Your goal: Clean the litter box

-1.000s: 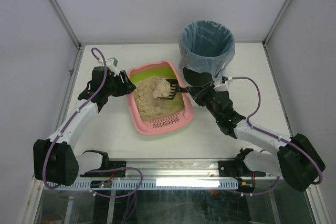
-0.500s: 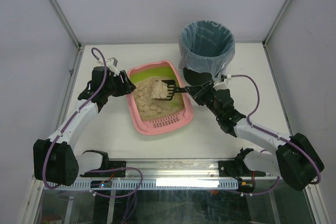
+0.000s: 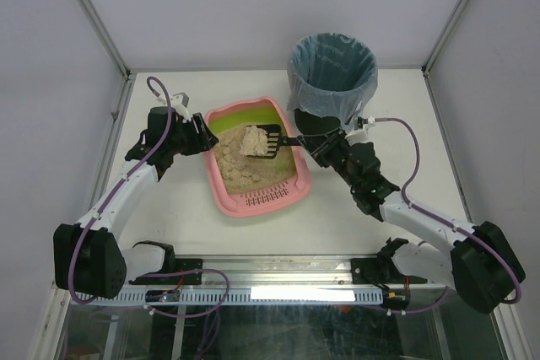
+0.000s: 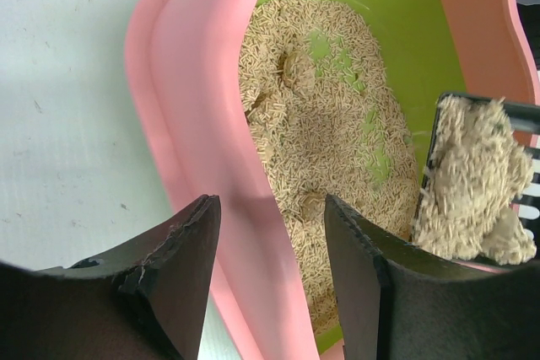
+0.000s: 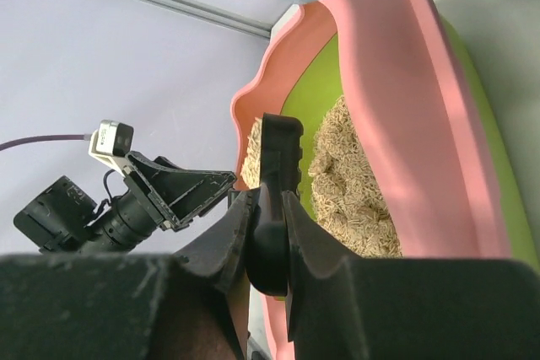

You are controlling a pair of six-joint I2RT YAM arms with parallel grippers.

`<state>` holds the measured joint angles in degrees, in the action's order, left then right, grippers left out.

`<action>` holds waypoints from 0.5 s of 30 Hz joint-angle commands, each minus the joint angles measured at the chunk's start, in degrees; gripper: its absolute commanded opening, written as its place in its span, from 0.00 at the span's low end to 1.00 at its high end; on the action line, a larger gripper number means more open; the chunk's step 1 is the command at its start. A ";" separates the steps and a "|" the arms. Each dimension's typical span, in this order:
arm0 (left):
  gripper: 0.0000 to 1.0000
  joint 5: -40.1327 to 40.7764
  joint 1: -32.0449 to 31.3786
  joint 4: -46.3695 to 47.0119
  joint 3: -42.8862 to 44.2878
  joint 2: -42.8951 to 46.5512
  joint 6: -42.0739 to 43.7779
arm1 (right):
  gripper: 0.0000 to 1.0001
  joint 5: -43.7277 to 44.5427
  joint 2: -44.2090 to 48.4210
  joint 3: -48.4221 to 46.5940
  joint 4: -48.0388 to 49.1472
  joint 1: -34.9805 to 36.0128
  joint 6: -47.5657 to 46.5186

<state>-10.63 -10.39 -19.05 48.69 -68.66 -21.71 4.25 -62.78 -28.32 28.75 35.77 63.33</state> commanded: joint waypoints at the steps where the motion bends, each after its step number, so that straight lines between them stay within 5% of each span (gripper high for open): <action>1: 0.54 -0.46 0.50 1.78 2.11 1.06 0.27 | 0.00 2.54 3.80 0.52 4.07 -2.44 3.21; 4: 0.54 0.49 0.55 1.69 1.46 1.47 0.27 | 0.00 -3.72 -0.43 -5.12 2.74 0.62 -1.78; 8: 0.53 -0.65 0.52 1.71 2.29 0.70 0.23 | 0.00 2.67 4.77 -0.55 0.91 -2.77 2.78; 11: 0.54 0.22 0.49 1.73 1.66 1.12 0.11 | 0.00 -4.37 0.82 -5.30 1.08 -0.32 -0.89; 15: 0.54 -0.87 0.48 1.73 2.33 0.49 0.03 | 0.00 1.95 5.52 0.20 0.49 -3.84 3.98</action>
<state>-10.63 -10.39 -19.05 48.71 -68.66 -21.74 3.49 -61.87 -29.61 24.88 34.65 62.70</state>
